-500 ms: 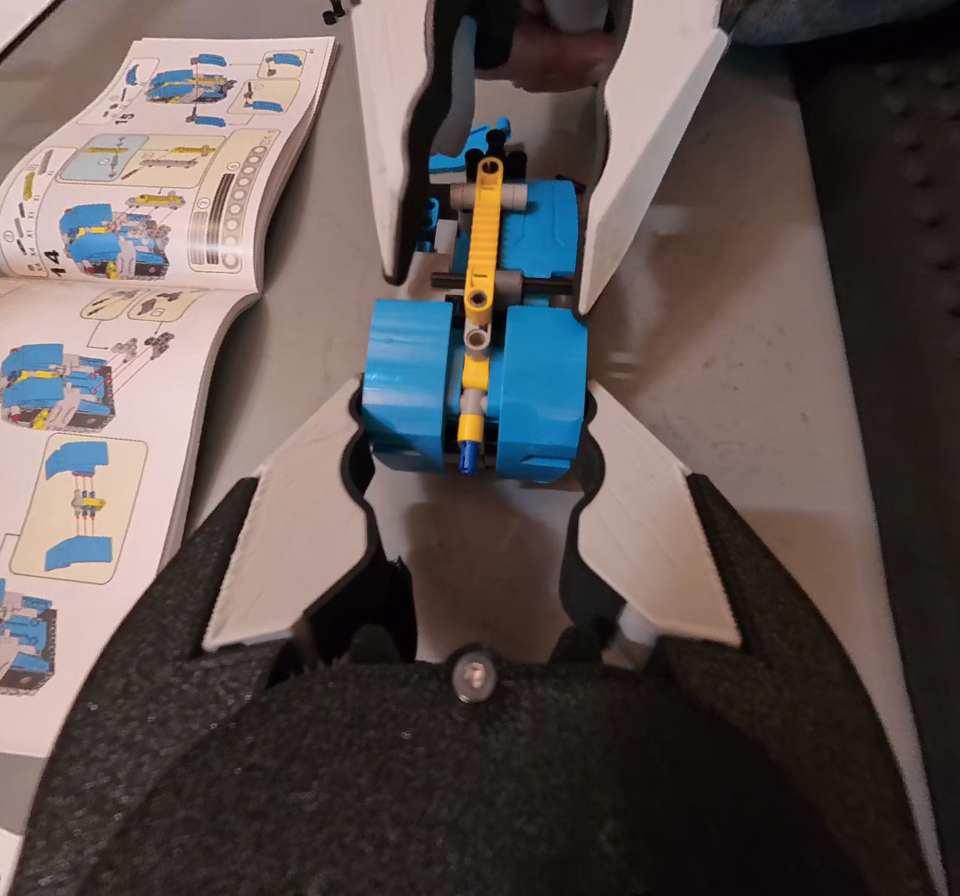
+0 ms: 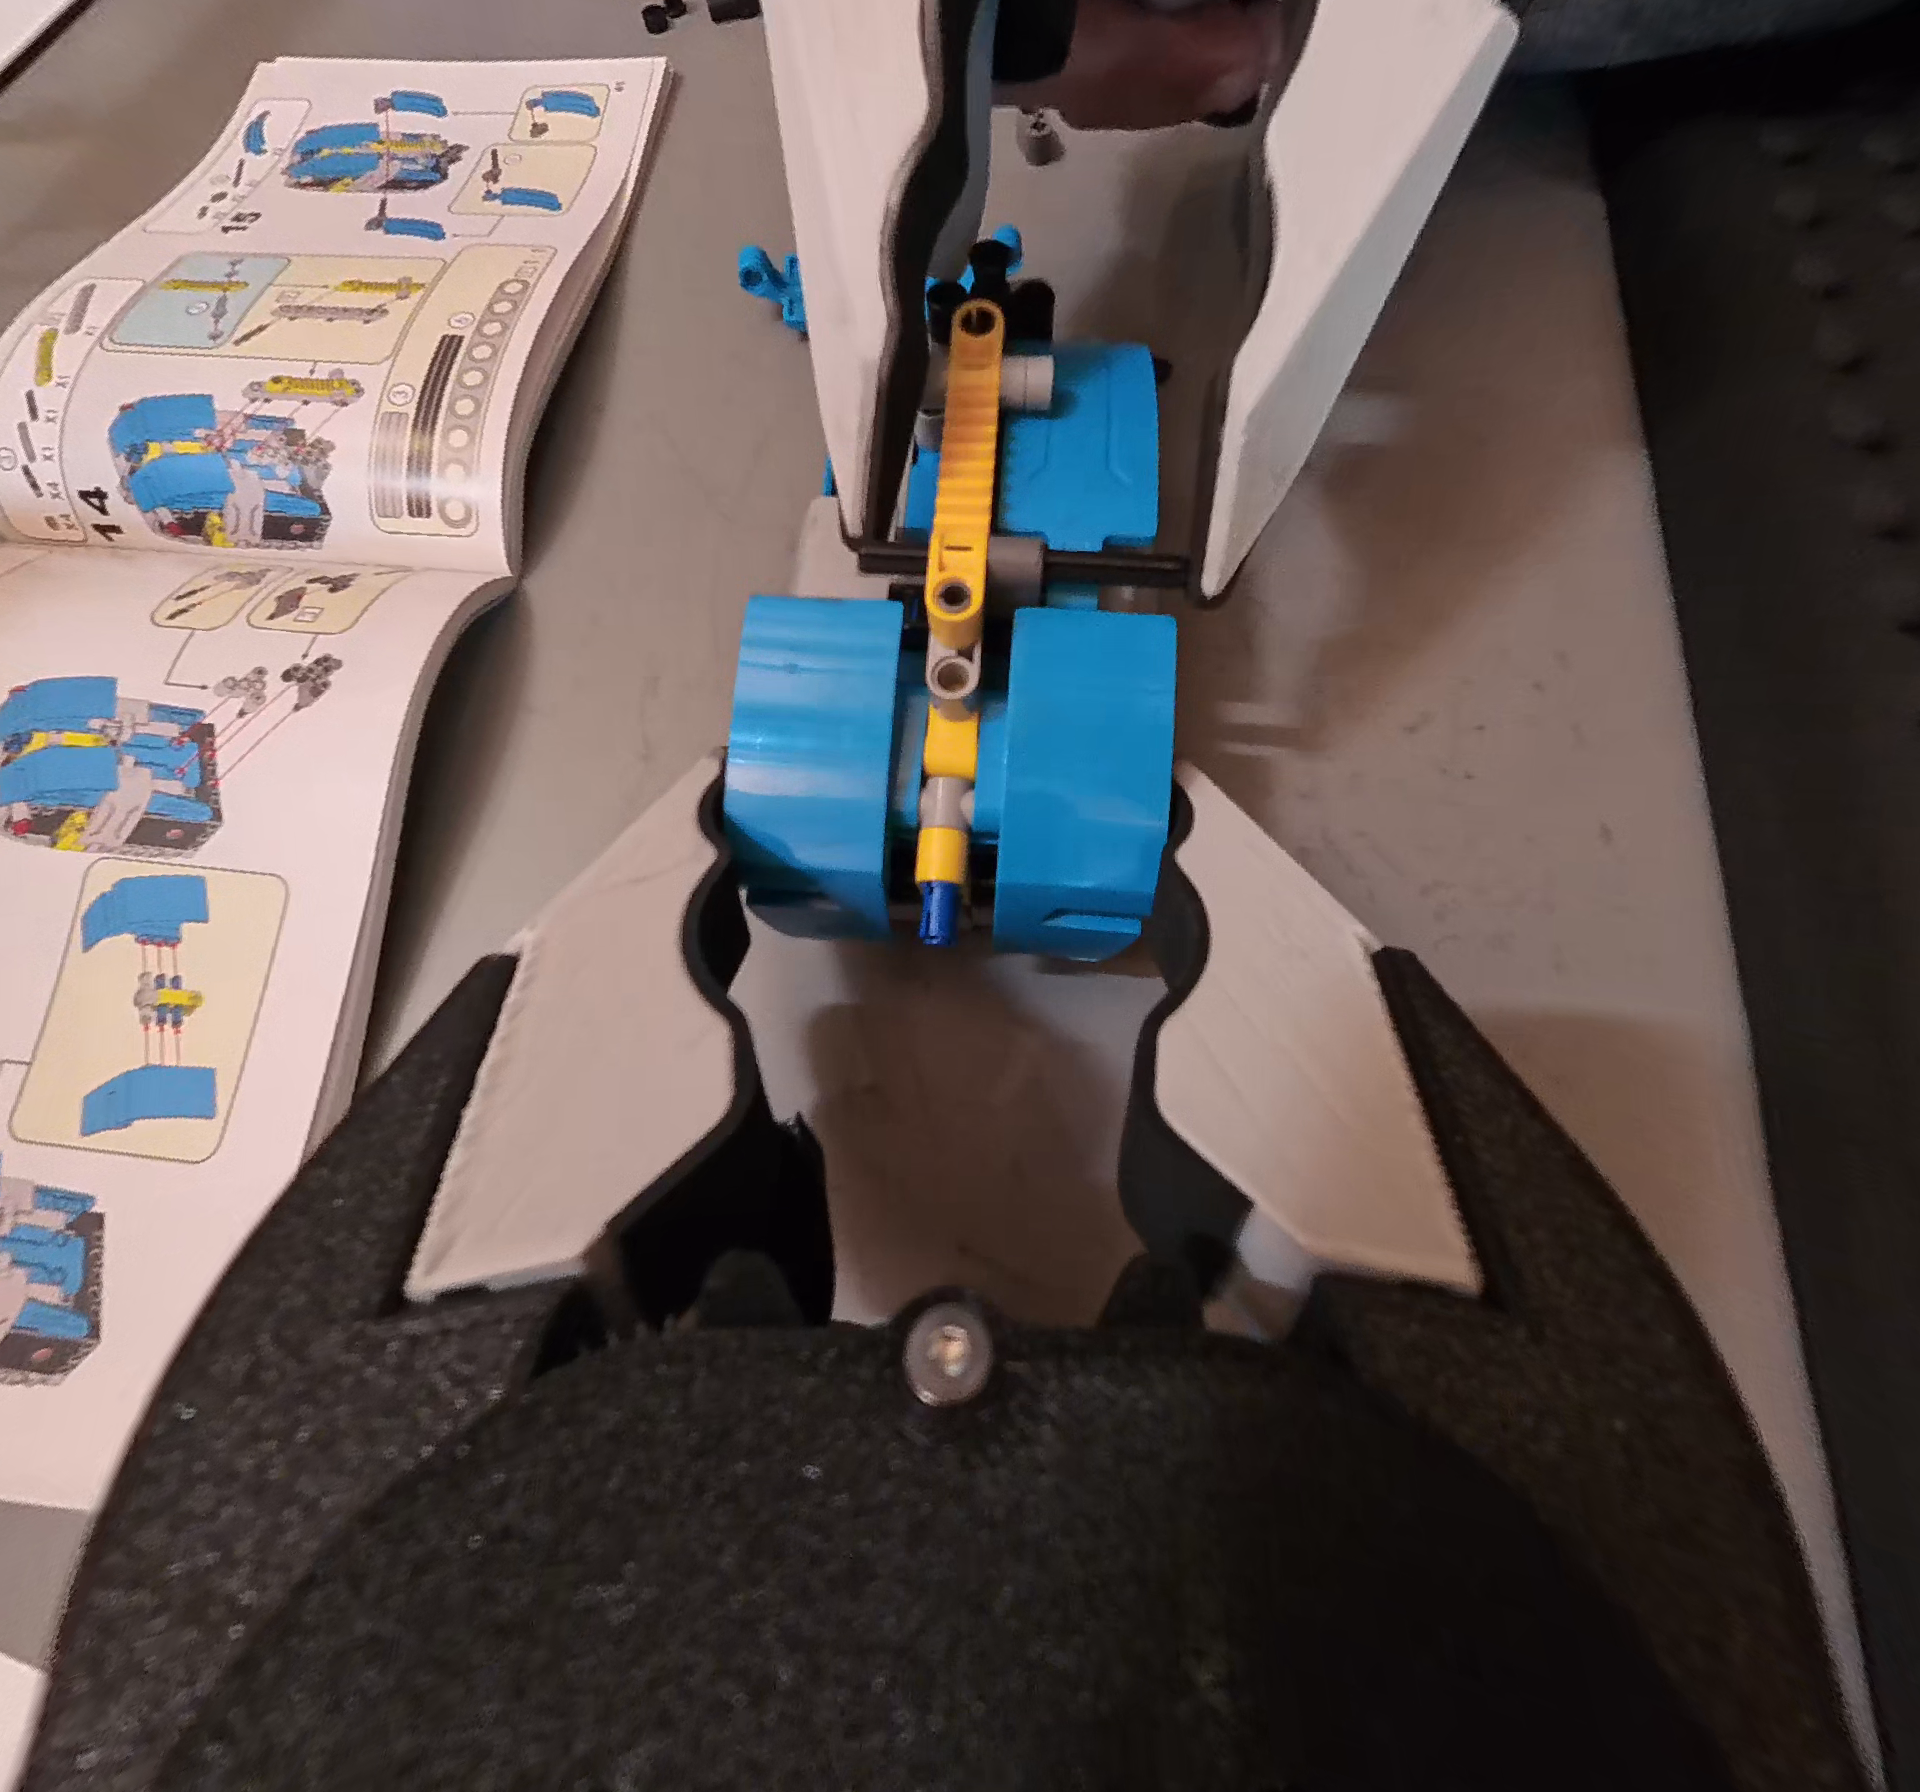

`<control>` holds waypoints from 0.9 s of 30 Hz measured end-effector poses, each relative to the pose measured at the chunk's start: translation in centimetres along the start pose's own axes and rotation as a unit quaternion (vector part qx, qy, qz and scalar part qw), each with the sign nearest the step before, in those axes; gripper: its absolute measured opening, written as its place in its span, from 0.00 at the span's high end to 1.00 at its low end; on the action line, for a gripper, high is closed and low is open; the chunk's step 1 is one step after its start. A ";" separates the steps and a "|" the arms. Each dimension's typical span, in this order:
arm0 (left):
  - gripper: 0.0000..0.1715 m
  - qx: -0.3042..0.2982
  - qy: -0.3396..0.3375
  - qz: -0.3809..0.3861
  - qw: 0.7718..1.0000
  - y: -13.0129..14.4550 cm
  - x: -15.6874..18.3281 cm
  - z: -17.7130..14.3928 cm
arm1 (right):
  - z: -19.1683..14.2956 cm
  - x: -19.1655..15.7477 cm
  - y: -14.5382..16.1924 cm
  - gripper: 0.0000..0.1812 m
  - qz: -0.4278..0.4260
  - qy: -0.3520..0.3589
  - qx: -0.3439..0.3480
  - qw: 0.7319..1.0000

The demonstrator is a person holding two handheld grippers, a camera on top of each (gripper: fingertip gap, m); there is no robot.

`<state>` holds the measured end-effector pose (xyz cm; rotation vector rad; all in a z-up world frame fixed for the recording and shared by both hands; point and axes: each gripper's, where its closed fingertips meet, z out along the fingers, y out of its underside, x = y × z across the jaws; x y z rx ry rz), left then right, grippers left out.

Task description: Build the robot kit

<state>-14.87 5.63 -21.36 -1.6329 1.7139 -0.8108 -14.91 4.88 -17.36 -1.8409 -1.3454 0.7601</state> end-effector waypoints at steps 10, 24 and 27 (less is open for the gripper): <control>0.55 -0.001 0.000 0.002 1.000 0.0 0.0 0.1 | 0.1 -0.4 0.3 0.79 -0.004 -0.015 -0.019 1.000; 0.55 -0.005 -0.007 0.010 1.000 0.0 -0.1 0.1 | 0.0 -0.5 0.3 0.81 -0.010 -0.028 -0.018 0.999; 0.55 -0.004 -0.008 0.012 1.000 0.0 -0.1 0.1 | 0.0 -0.5 0.3 0.81 -0.016 -0.031 -0.015 0.999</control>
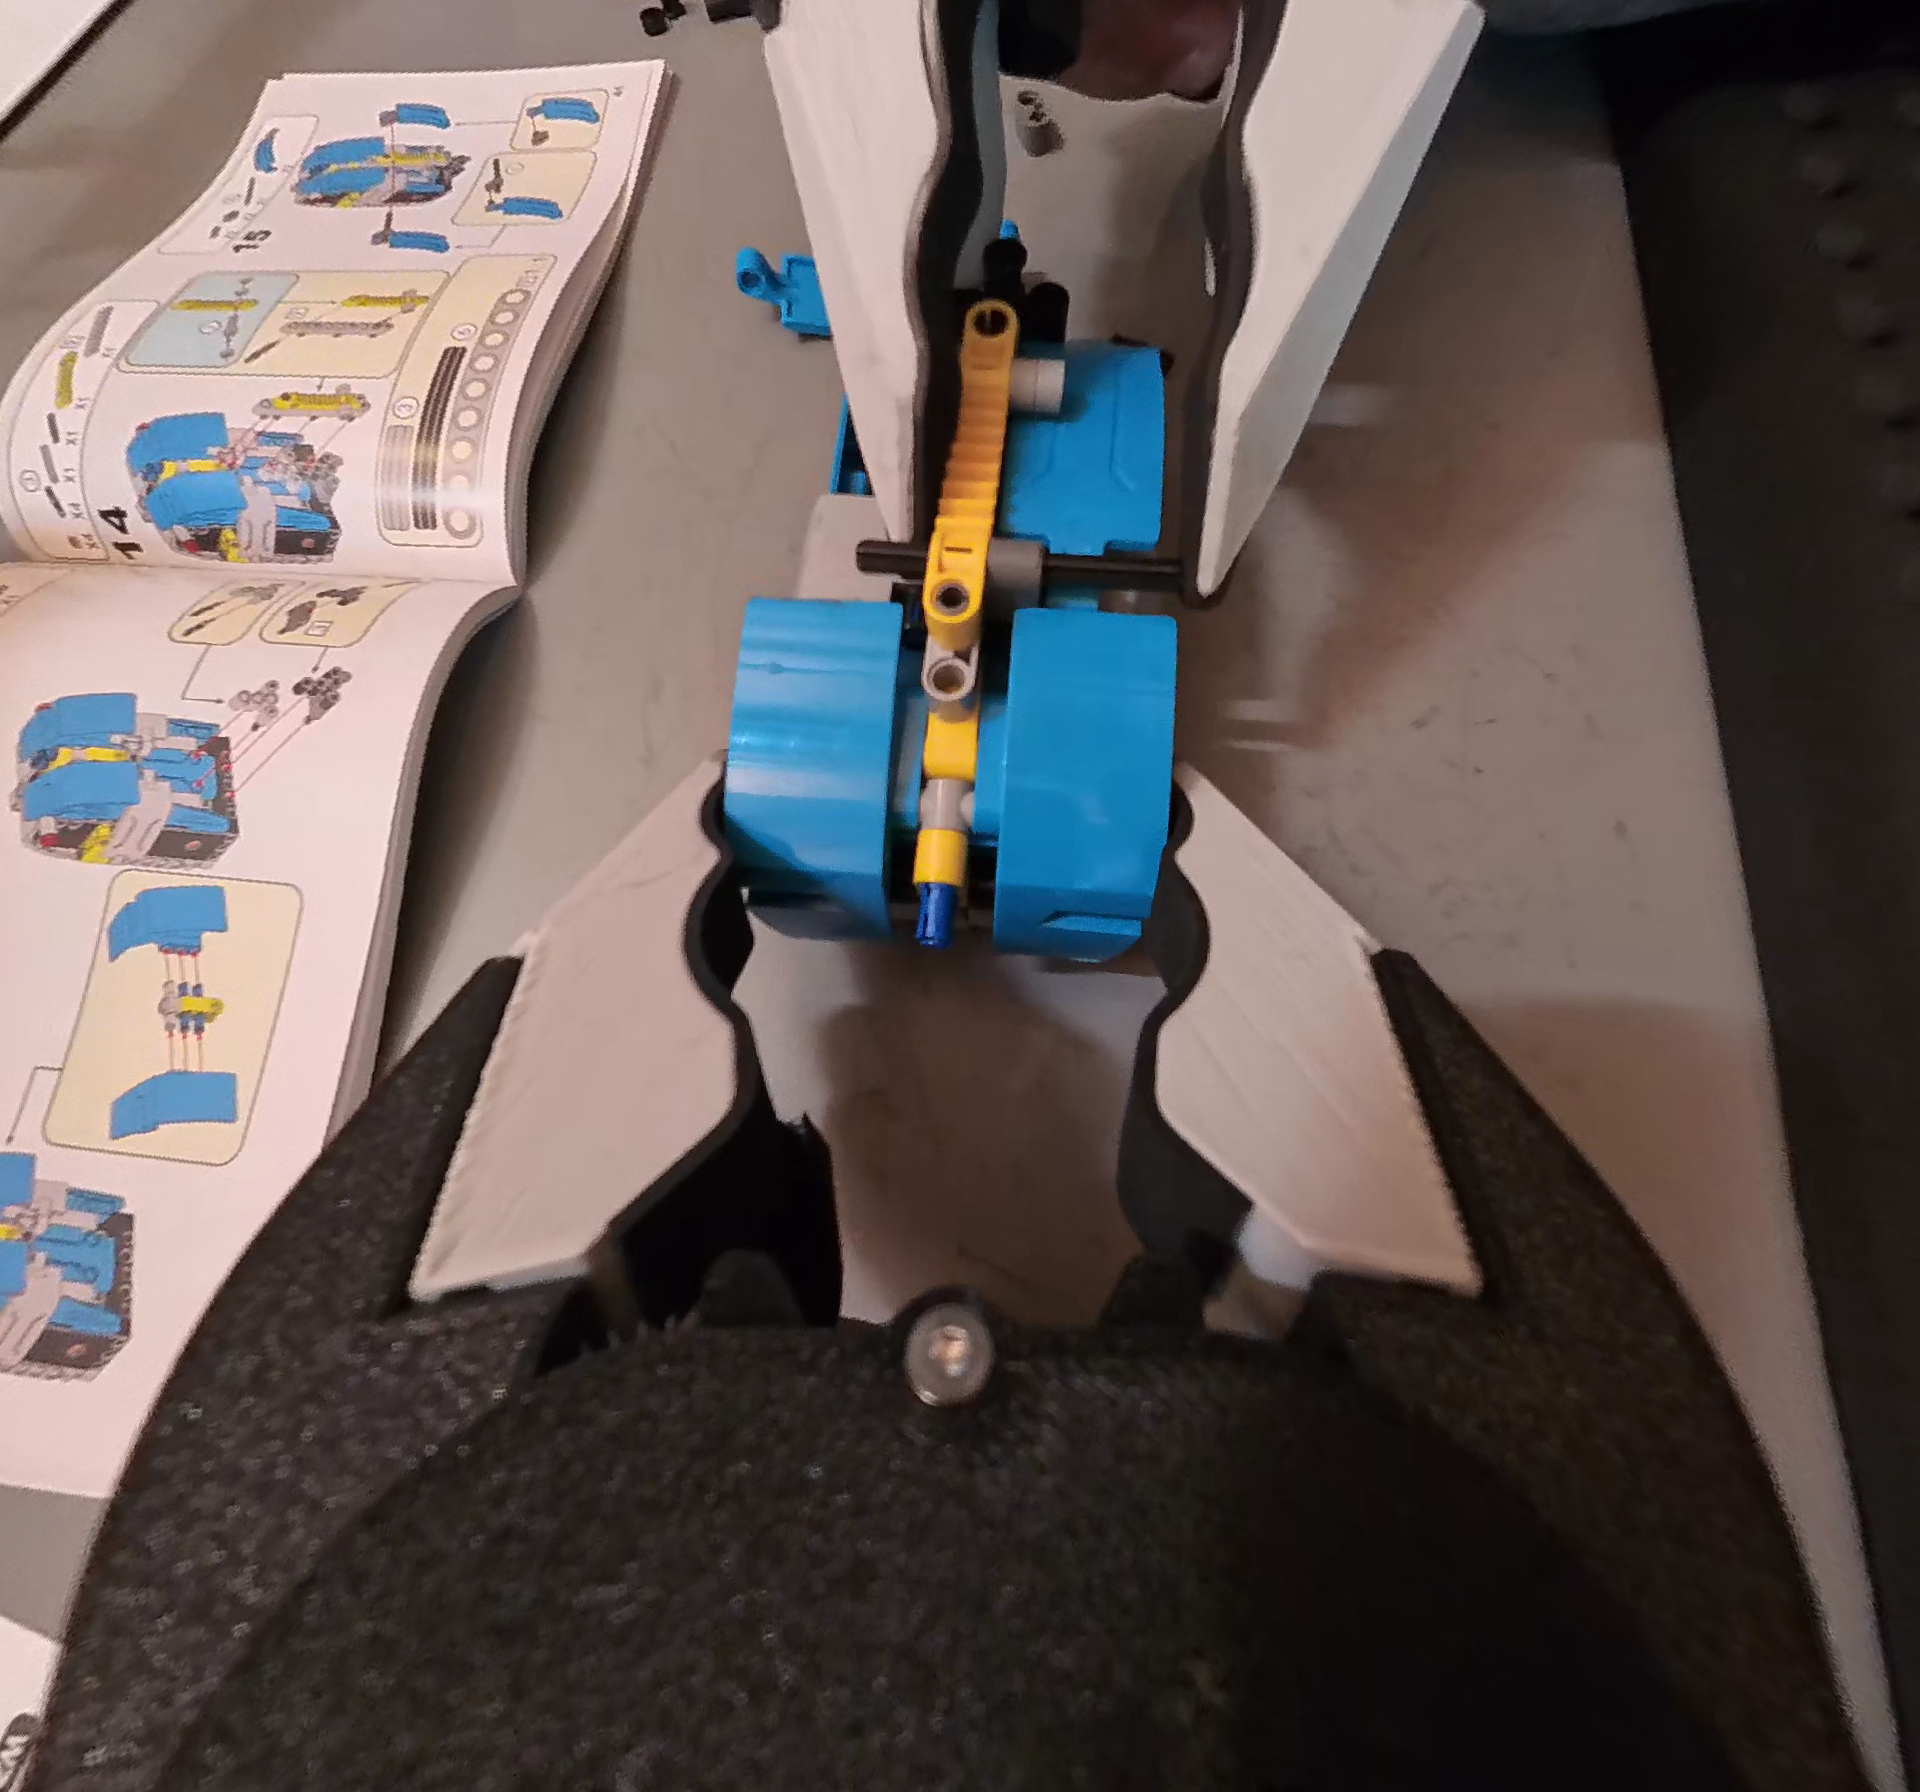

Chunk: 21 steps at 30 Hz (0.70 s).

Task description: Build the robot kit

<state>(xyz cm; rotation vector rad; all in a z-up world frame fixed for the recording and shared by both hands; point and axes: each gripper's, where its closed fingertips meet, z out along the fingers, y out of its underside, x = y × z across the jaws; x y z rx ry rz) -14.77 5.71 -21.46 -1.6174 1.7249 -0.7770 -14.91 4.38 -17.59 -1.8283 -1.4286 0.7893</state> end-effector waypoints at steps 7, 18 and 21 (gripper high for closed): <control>0.55 -0.003 -0.004 0.006 1.000 0.0 0.1 0.1 | -0.1 -0.1 0.1 0.81 -0.004 -0.007 0.001 1.000; 0.55 -0.010 -0.009 0.010 1.000 0.0 0.2 0.2 | -0.2 0.0 0.1 0.82 -0.015 -0.006 -0.004 1.000; 0.55 -0.011 -0.011 0.014 1.000 0.0 0.2 0.2 | -0.2 0.0 0.1 0.82 -0.014 -0.010 -0.004 1.000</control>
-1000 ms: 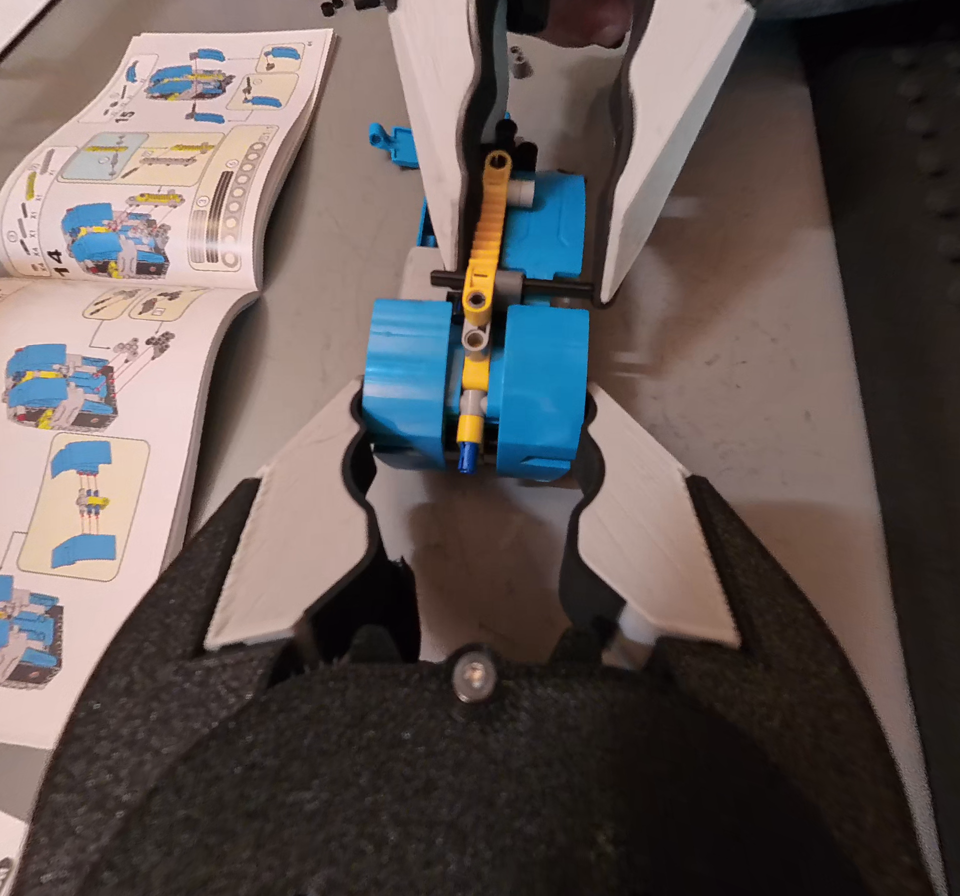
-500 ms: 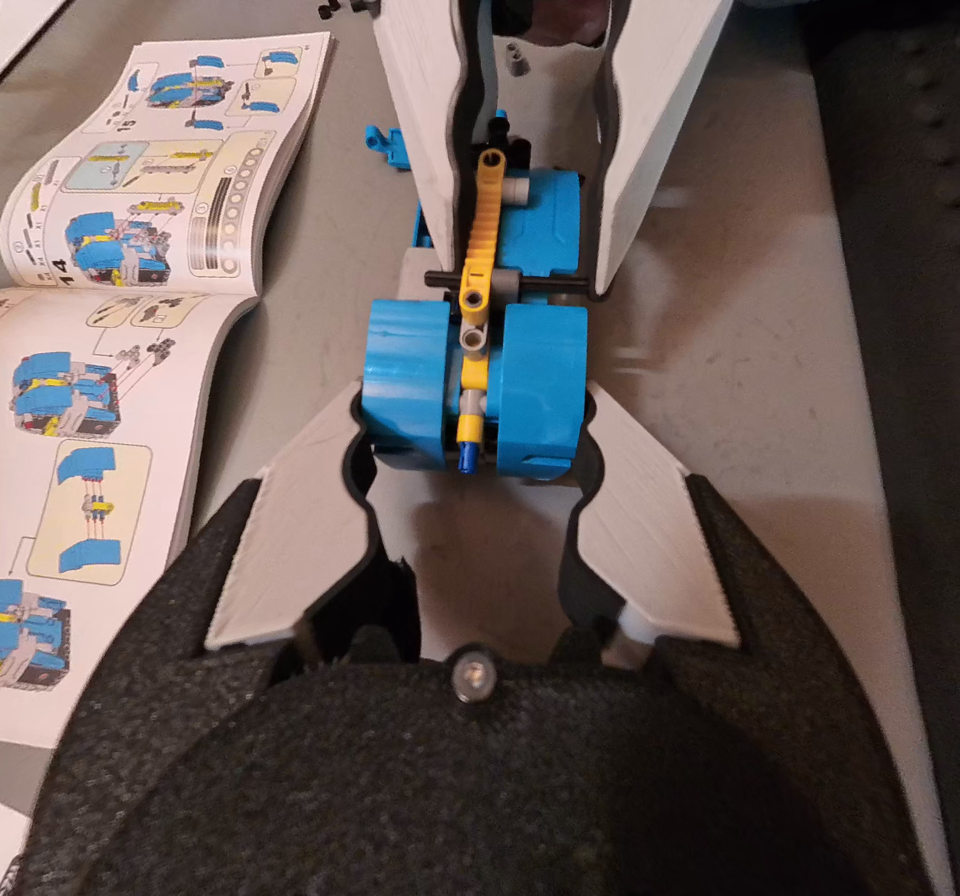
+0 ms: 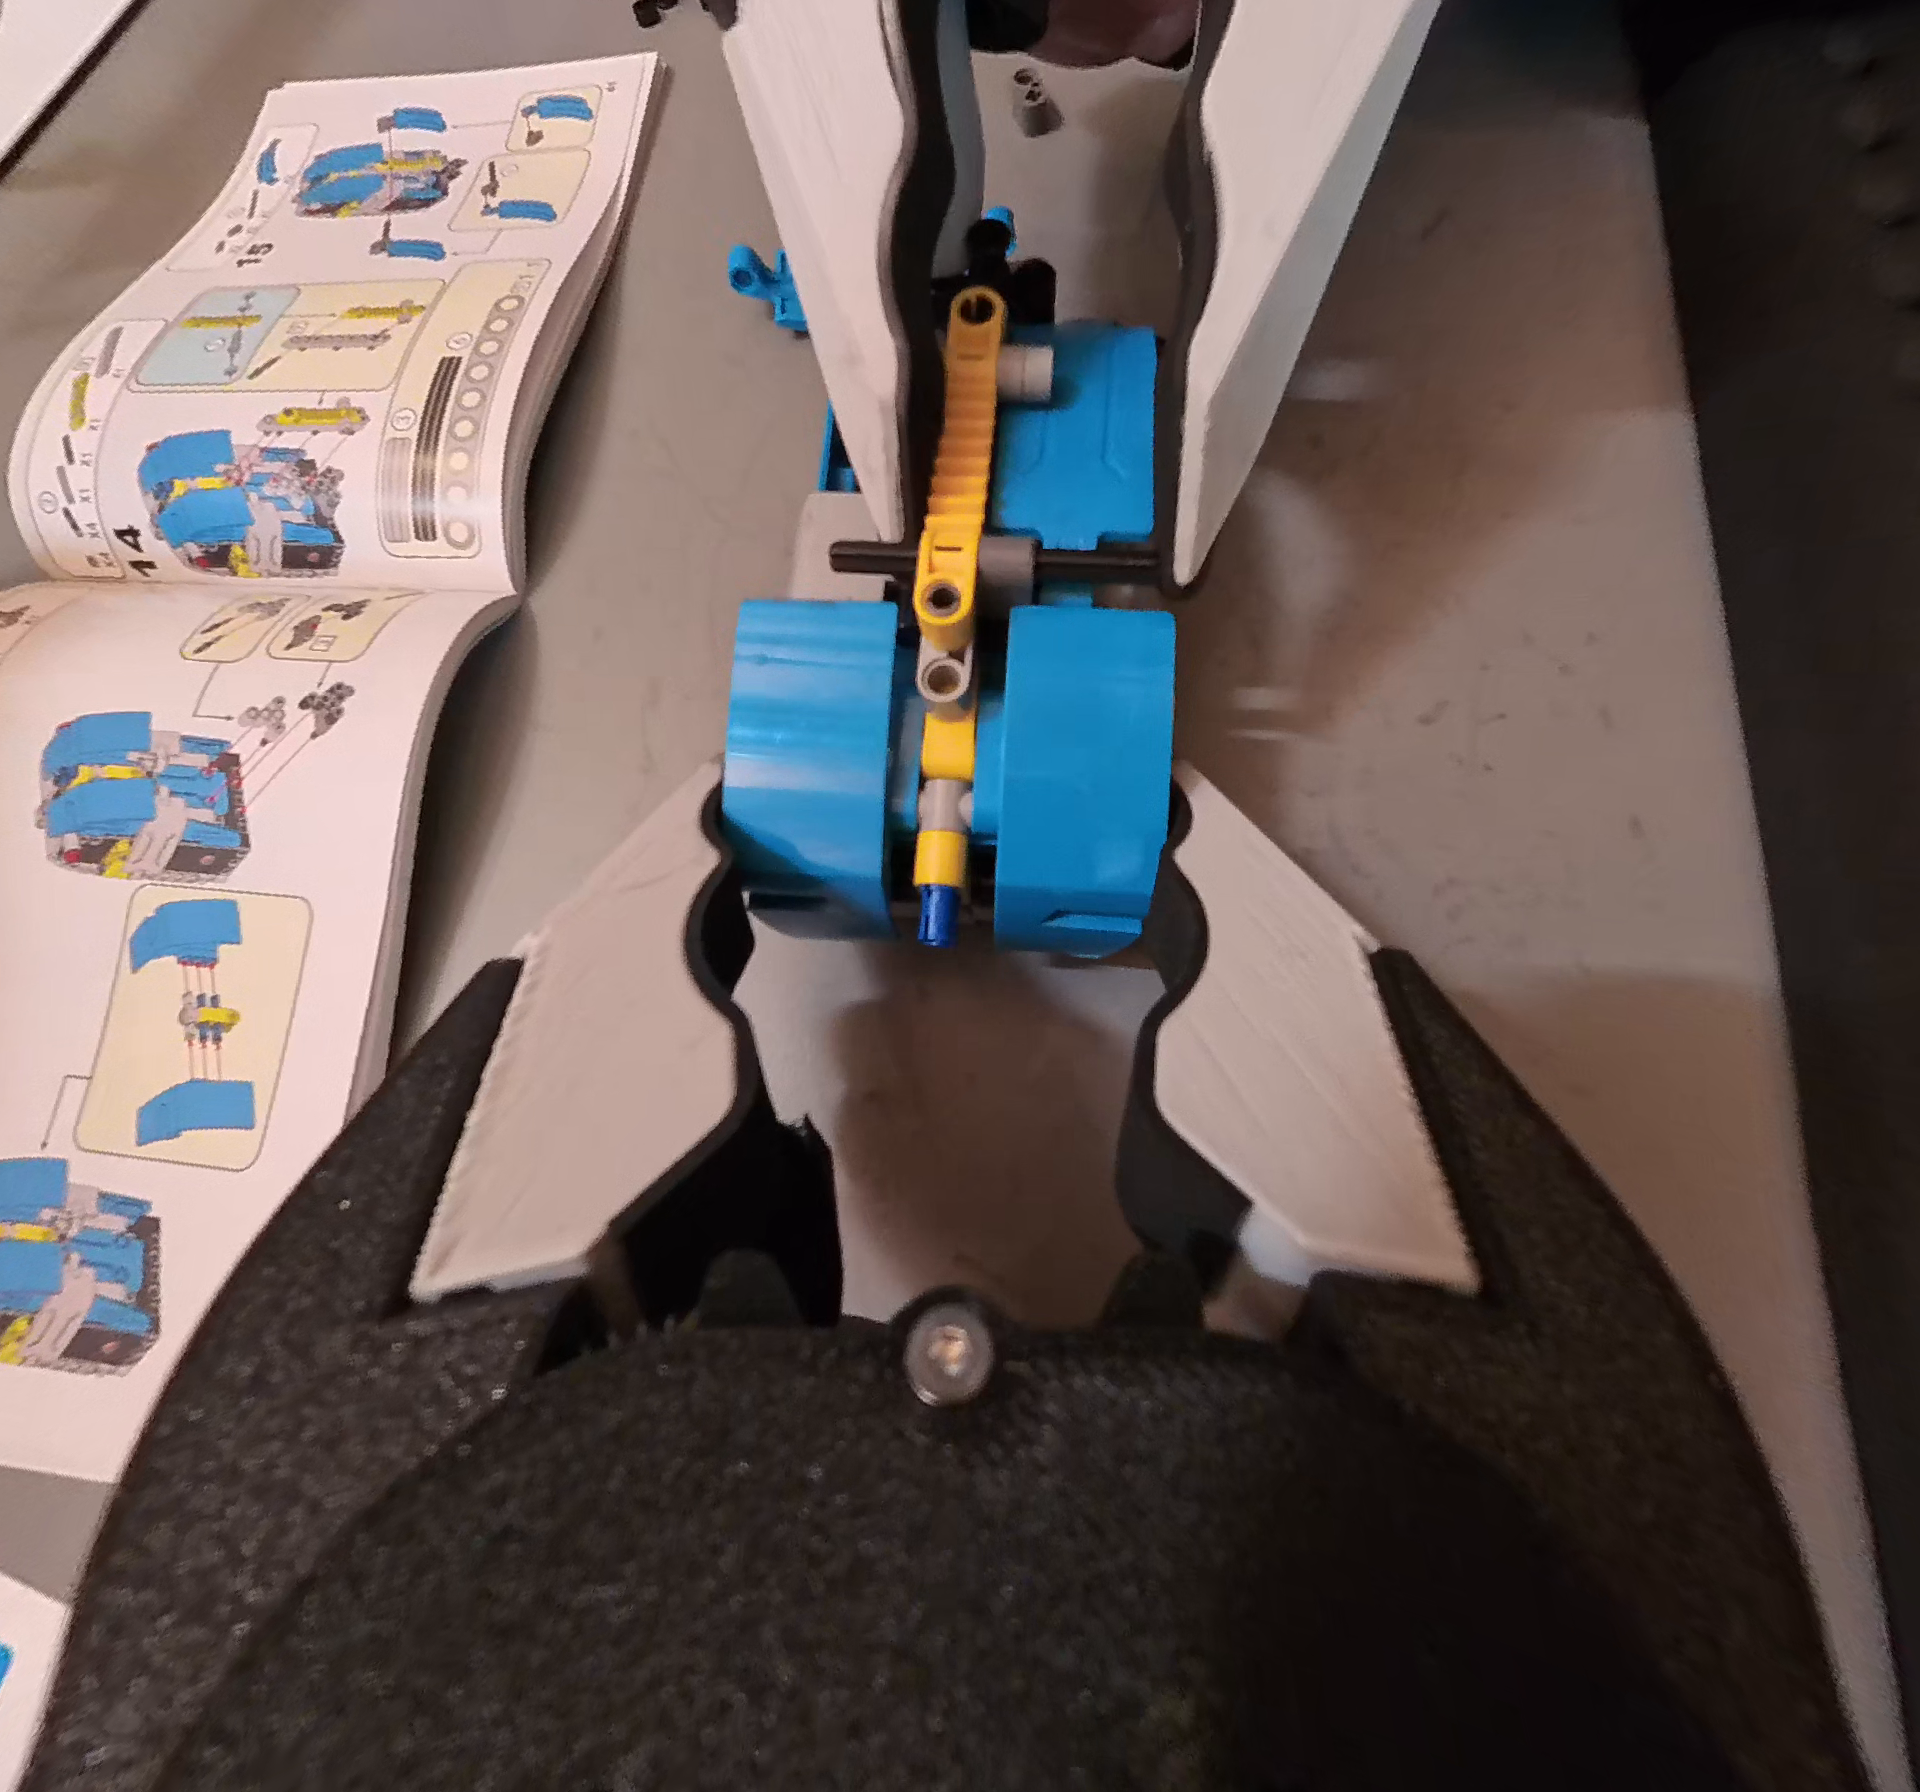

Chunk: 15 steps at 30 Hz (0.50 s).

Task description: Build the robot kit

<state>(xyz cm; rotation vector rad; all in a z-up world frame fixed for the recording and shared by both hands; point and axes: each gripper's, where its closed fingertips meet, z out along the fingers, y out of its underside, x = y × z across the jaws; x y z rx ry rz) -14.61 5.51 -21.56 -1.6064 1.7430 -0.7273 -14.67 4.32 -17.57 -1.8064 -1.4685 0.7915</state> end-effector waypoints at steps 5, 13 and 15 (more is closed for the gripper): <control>0.55 0.001 0.003 -0.001 1.000 0.0 0.1 0.0 | -0.1 -0.1 0.1 0.83 0.002 -0.005 0.001 1.000; 0.55 -0.002 0.004 -0.001 1.000 0.0 0.2 0.0 | -0.1 -0.1 0.1 0.83 -0.004 -0.004 -0.001 1.000; 0.56 -0.002 0.003 -0.001 1.000 0.0 0.3 0.0 | -0.1 -0.1 0.0 0.84 -0.005 -0.003 0.000 1.000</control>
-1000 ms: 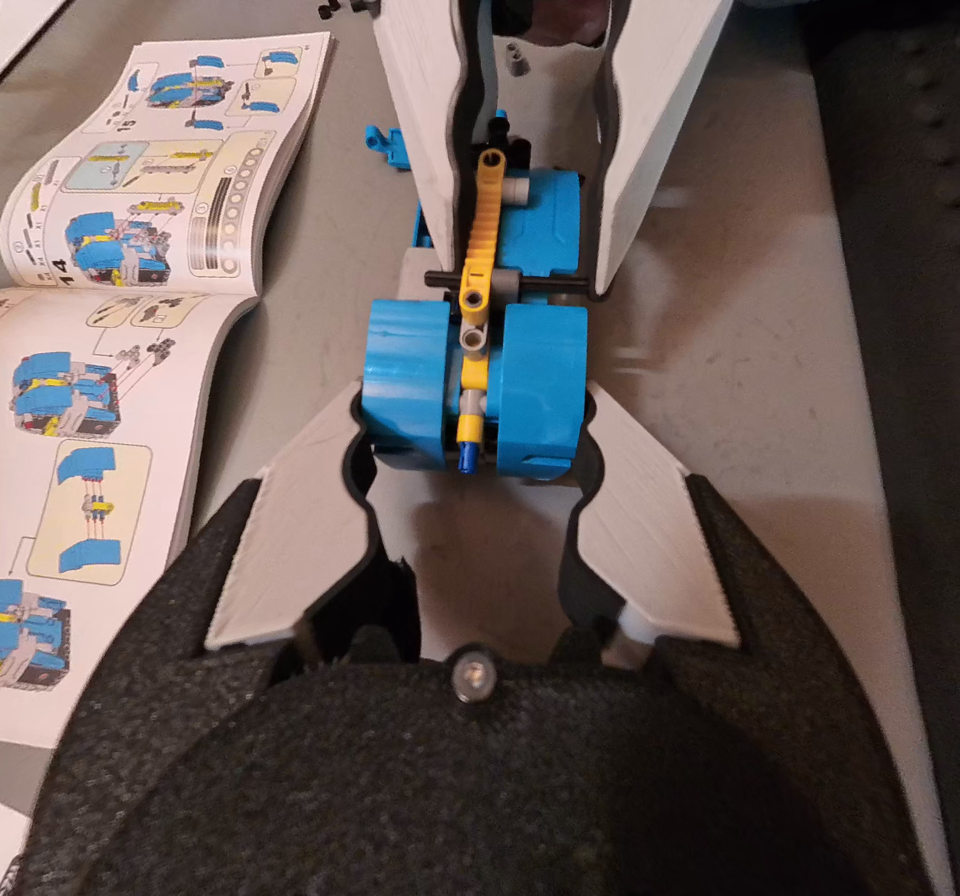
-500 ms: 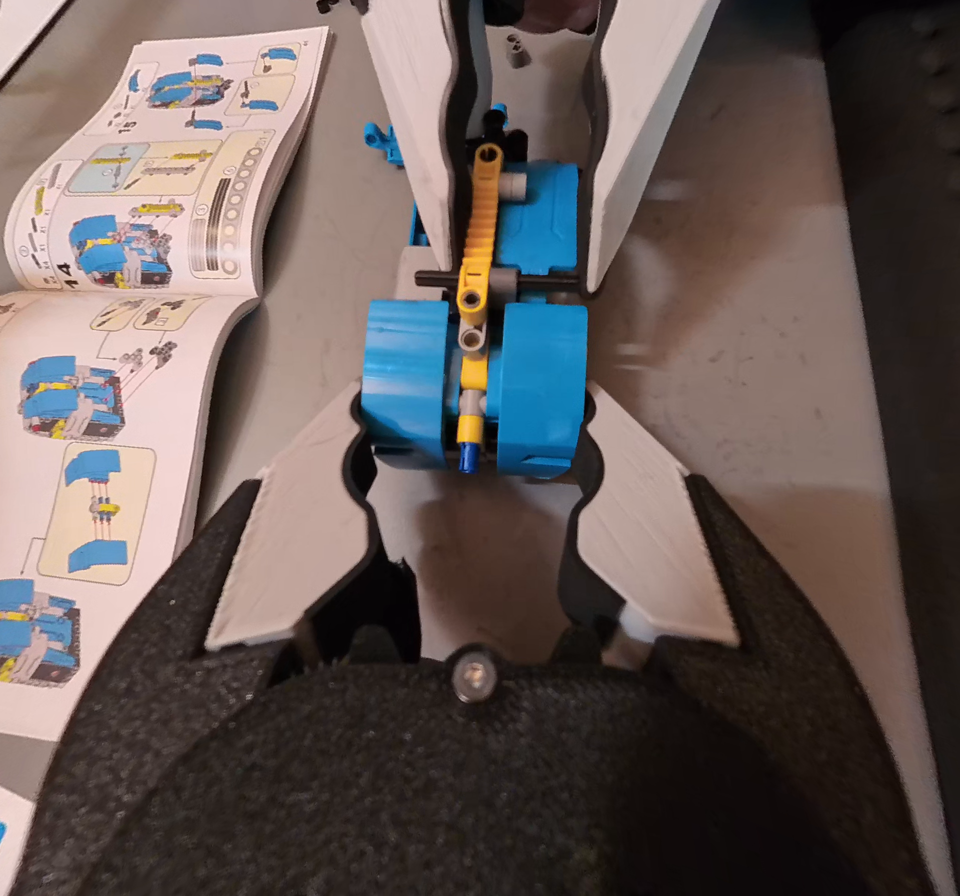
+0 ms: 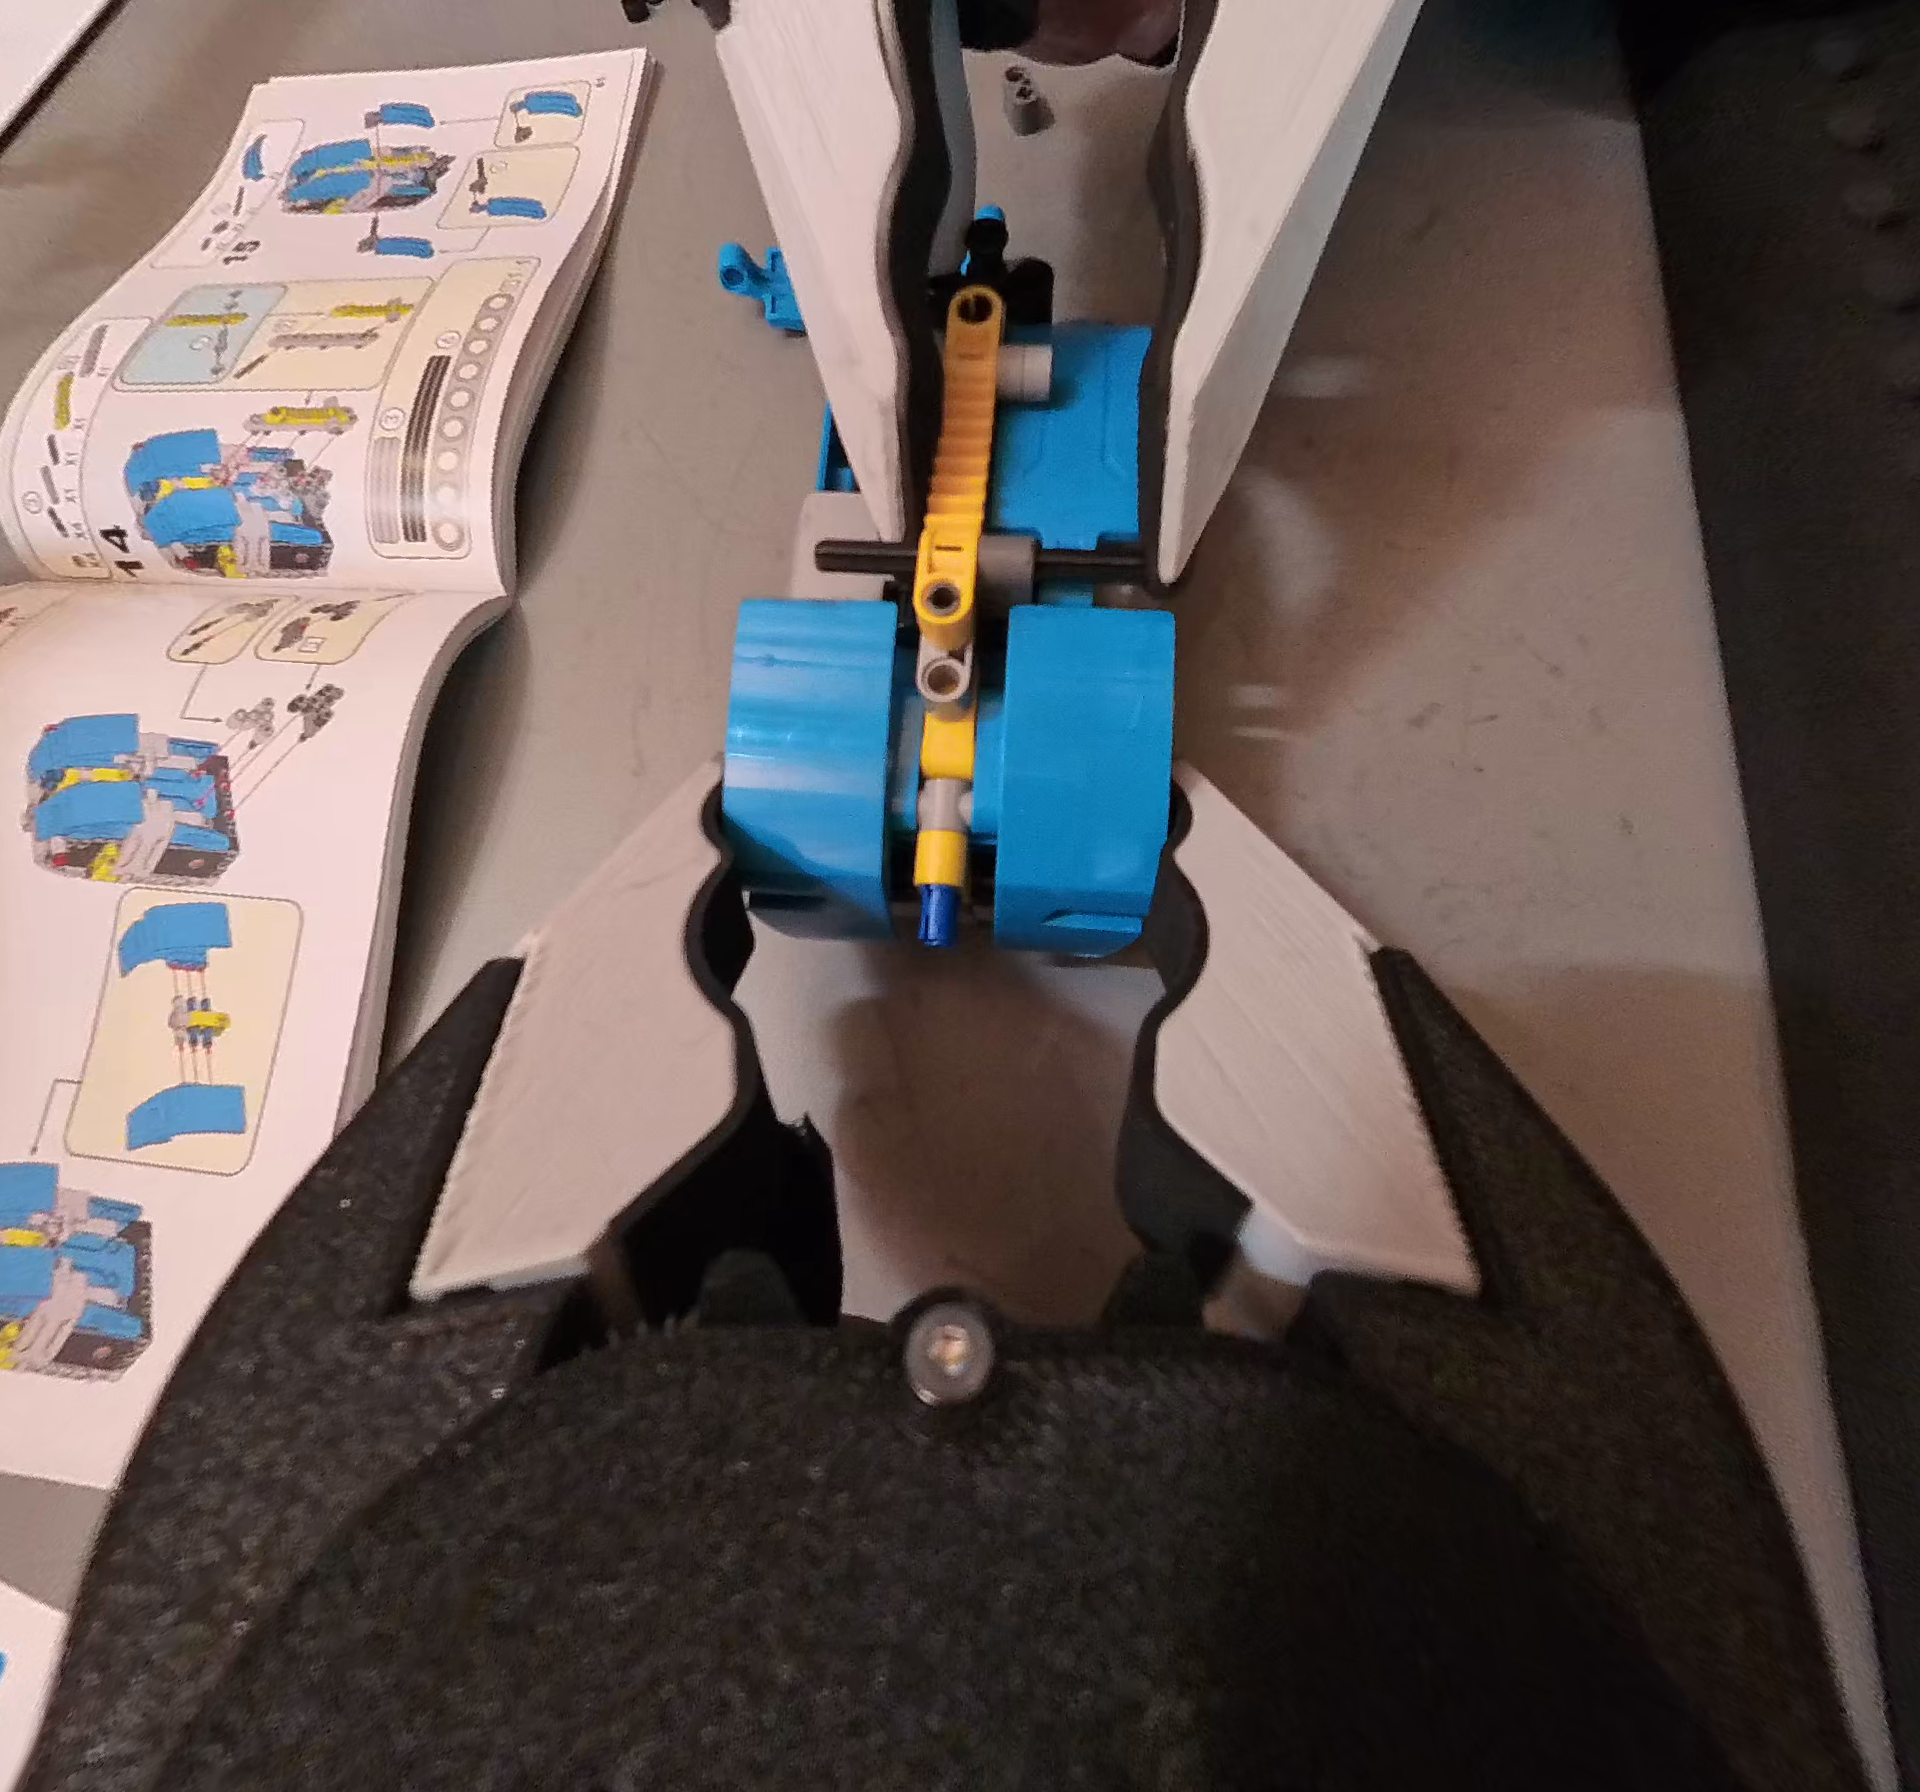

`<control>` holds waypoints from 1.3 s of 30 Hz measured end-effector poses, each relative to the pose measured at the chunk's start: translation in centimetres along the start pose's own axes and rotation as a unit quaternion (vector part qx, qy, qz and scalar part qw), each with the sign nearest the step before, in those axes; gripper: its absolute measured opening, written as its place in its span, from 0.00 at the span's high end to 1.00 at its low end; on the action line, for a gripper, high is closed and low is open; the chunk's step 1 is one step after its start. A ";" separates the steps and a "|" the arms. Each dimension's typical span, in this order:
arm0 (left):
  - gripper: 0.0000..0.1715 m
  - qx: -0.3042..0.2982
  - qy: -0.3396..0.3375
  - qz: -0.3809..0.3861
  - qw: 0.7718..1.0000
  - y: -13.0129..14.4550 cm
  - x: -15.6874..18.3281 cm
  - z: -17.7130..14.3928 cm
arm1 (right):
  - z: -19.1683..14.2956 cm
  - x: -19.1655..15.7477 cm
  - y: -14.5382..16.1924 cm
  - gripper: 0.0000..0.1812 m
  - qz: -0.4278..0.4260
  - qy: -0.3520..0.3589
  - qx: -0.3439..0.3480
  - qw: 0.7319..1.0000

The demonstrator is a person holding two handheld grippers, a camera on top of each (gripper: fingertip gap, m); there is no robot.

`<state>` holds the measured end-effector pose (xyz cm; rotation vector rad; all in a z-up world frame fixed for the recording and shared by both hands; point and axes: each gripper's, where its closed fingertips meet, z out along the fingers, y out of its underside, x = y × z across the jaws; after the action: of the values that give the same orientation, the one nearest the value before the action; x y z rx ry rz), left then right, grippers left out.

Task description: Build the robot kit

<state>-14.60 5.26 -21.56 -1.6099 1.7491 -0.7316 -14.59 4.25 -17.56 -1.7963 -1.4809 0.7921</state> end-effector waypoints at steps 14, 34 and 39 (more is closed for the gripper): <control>0.55 0.016 0.016 -0.012 1.000 -0.1 0.1 -0.1 | -0.2 0.0 0.1 0.83 0.019 0.000 0.004 1.000; 0.56 0.053 0.172 -0.239 0.954 -0.4 0.2 -1.8 | -0.9 2.0 2.4 0.63 0.165 0.017 0.055 0.985; 0.56 0.057 0.187 -0.262 0.945 -0.4 0.1 -1.9 | -0.9 2.1 2.2 0.63 0.187 0.005 0.066 0.980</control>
<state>-15.87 5.03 -20.08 -1.9723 1.4812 -1.4435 -12.26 5.93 -18.89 -1.9986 -1.0672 1.0361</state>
